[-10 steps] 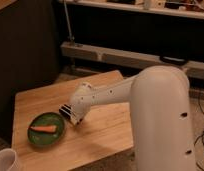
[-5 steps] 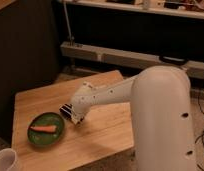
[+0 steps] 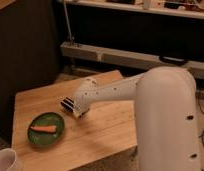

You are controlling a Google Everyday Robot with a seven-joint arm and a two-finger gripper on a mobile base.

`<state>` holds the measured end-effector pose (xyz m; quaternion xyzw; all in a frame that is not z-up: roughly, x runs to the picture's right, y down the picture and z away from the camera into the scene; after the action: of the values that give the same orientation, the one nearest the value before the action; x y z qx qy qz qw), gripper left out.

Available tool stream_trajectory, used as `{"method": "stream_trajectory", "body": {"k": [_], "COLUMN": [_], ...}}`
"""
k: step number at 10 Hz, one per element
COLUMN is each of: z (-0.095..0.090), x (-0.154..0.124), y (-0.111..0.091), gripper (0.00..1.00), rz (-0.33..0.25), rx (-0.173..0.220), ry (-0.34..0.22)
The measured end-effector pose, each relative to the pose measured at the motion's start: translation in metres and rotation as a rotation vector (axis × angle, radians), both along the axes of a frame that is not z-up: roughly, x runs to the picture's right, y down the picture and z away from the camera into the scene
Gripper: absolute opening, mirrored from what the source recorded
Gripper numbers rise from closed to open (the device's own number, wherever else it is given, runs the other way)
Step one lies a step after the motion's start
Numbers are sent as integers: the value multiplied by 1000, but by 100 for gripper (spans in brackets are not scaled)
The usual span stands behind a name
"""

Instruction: Place the eraser on the white sponge

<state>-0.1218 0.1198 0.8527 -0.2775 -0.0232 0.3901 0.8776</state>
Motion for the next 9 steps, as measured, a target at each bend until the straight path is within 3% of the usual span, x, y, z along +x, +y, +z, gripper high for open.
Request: {"method": "stream_trajectory", "body": {"k": [4,9], "z": [30,22], "x": [24,41], "y": [-15,-16], "gripper": [2,2], "rz": [25,47], "rx": [-9,-3], "ry": [5,-17]}}
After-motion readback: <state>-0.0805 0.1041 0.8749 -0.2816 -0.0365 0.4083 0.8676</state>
